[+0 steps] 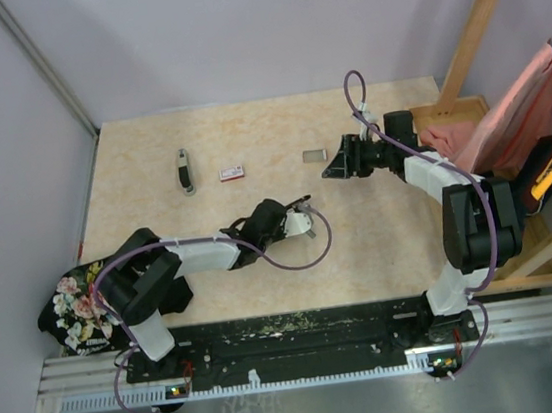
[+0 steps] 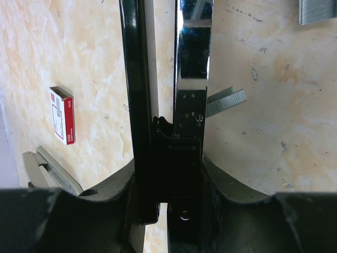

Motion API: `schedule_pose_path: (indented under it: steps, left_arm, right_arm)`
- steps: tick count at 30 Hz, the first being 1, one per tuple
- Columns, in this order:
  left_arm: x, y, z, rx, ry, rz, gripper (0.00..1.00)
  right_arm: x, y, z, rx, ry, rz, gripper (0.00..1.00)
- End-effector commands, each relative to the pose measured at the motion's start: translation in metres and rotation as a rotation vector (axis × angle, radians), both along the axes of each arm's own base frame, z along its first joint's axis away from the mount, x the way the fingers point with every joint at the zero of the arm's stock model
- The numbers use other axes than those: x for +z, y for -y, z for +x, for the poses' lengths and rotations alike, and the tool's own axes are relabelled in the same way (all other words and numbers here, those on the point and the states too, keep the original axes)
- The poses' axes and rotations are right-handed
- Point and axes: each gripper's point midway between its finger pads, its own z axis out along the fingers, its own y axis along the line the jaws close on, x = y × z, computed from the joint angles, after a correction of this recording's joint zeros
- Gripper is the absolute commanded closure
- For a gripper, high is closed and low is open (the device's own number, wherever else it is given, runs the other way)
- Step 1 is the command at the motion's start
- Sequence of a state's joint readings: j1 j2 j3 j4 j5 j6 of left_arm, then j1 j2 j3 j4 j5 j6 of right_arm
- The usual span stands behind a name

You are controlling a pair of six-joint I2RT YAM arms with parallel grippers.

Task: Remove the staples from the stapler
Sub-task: Unload the staple at the center of the board.

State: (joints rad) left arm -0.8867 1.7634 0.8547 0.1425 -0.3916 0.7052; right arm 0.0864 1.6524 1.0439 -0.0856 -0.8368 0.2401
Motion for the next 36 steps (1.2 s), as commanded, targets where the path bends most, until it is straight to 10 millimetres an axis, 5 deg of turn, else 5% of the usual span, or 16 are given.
schedule_pose_path:
  steps: [1,10,15,23,36]
  left_arm:
    - [0.026,0.006,0.010,0.011,0.101,-0.057,1.00]
    - [0.010,0.008,-0.005,-0.076,0.237,0.076,1.00]
    - [0.027,0.014,0.000,-0.036,0.243,-0.013,1.00]
    - [0.052,0.013,0.013,0.017,0.080,-0.189,1.00]
    - [0.066,0.009,0.010,-0.004,-0.270,-0.425,1.00]
  right_arm:
    - [0.023,0.002,0.012,-0.005,0.084,0.020,0.34]
    - [0.024,0.002,0.011,-0.005,0.086,0.021,0.34]
    - [0.026,0.003,0.011,-0.004,0.089,0.026,0.34]
    - [0.029,0.001,0.009,0.009,0.098,0.037,0.33]
    - [0.046,-0.010,-0.008,0.108,0.182,0.097,0.31]
